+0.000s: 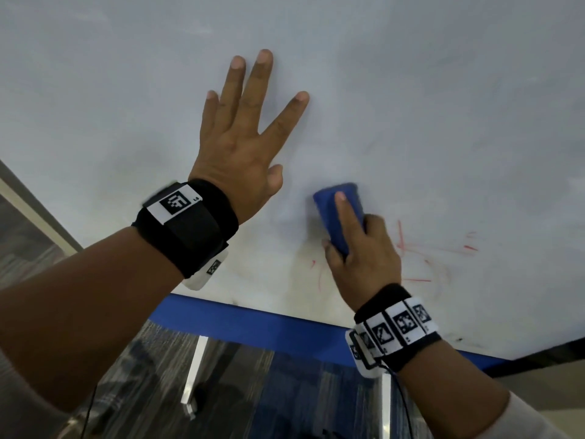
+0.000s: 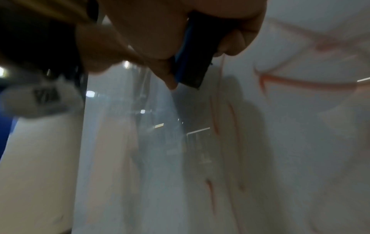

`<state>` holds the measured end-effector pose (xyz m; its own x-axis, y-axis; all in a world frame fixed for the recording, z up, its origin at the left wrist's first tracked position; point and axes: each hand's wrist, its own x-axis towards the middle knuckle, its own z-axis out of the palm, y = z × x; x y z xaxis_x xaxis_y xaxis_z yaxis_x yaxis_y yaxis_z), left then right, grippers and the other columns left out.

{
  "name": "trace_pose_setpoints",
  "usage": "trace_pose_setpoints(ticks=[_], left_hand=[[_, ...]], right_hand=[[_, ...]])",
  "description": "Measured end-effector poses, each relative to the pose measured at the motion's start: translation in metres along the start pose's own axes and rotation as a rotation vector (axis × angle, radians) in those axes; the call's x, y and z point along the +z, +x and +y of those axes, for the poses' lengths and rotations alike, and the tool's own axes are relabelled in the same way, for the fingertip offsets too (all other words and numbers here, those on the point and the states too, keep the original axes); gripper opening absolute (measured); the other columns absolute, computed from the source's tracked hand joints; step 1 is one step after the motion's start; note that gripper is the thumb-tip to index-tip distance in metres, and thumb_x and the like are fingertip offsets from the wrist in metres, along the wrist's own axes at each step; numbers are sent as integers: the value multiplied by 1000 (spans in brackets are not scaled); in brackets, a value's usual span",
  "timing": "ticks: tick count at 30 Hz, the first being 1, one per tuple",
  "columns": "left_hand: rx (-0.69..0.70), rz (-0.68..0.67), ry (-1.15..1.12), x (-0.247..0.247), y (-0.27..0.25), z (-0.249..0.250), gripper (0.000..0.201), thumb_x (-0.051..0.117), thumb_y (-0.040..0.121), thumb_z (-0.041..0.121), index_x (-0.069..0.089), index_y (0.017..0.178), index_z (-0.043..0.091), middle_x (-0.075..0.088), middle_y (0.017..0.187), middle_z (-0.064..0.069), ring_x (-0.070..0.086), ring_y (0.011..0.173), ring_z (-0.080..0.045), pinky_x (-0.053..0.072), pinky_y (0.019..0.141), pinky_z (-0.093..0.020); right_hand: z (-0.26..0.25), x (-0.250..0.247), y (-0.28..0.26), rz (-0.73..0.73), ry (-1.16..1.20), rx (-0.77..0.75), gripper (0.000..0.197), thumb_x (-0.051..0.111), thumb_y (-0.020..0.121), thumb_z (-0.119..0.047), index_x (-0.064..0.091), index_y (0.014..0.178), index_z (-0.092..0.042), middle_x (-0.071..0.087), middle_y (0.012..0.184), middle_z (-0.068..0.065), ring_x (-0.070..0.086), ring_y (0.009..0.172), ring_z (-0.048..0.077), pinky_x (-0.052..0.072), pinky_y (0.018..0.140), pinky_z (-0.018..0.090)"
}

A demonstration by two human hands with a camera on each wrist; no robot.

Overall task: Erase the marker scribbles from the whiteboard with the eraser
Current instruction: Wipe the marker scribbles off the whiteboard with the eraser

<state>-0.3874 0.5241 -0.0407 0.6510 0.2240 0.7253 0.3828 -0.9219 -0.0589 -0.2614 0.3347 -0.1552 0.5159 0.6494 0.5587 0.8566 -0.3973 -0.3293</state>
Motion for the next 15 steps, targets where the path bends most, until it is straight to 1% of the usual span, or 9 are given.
trace_pose_setpoints(ticks=[2, 3, 4, 6, 8, 10, 12, 14, 15], left_hand=[[-7, -6, -5, 0, -1, 1, 94, 73, 73, 20, 33, 157, 25, 16, 163, -27, 11, 150, -49, 27, 111, -70], [-9, -11, -8, 0, -1, 2, 94, 73, 73, 20, 32, 157, 25, 16, 163, -27, 10, 151, -49, 26, 111, -70], [-10, -14, -9, 0, -1, 1, 94, 73, 73, 20, 32, 157, 25, 15, 163, -27, 10, 151, -49, 26, 112, -70], [-7, -15, -8, 1, -2, 1, 93, 72, 74, 21, 32, 157, 25, 15, 163, -27, 10, 151, -49, 26, 111, -70], [-8, -18, -10, 2, -3, 0, 92, 71, 75, 22, 31, 158, 25, 15, 163, -28, 10, 151, -49, 26, 112, -70], [-17, -22, -12, 2, -3, 0, 91, 70, 76, 22, 31, 158, 25, 14, 163, -28, 9, 151, -50, 26, 112, -70], [-20, -31, -18, 3, -4, 1, 91, 70, 76, 22, 30, 158, 24, 14, 163, -29, 9, 150, -51, 25, 112, -71], [-26, -30, -21, 4, -6, 2, 91, 70, 77, 22, 29, 158, 24, 14, 163, -30, 9, 150, -51, 24, 112, -71], [-28, -27, -23, 5, -6, 4, 91, 69, 77, 21, 29, 158, 24, 14, 162, -30, 9, 150, -51, 24, 112, -71]], right_hand=[[-1, 2, 1, 2, -6, 43, 88, 70, 84, -31, 15, 152, -39, 47, 99, 8, 41, 70, 17, 38, 55, 27], [4, 10, -8, -72, -22, 37, 89, 71, 84, -31, 14, 152, -40, 48, 98, 9, 44, 69, 19, 40, 53, 28], [12, 20, -22, -192, -50, 15, 92, 71, 84, -29, 10, 152, -42, 49, 98, 10, 49, 69, 23, 43, 51, 30], [34, 43, -57, -508, -172, -49, 100, 63, 88, -30, -15, 146, -54, 49, 106, 8, 55, 80, 28, 50, 58, 36], [47, 53, -78, -629, -201, 0, 100, 56, 93, -29, -29, 135, -59, 48, 112, 3, 54, 90, 25, 51, 67, 35], [35, 48, -73, -527, -129, 47, 96, 61, 89, -26, -11, 146, -55, 49, 104, 3, 54, 82, 23, 48, 60, 32], [18, 40, -55, -293, -50, 68, 88, 67, 85, -27, 13, 152, -45, 49, 97, 5, 48, 69, 19, 42, 52, 29], [10, 35, -39, -100, -6, 38, 83, 69, 83, -28, 21, 151, -39, 49, 95, 7, 46, 66, 18, 40, 49, 26], [10, 37, -35, -77, -7, 25, 83, 70, 83, -28, 22, 150, -37, 50, 96, 8, 48, 66, 19, 40, 49, 26]])
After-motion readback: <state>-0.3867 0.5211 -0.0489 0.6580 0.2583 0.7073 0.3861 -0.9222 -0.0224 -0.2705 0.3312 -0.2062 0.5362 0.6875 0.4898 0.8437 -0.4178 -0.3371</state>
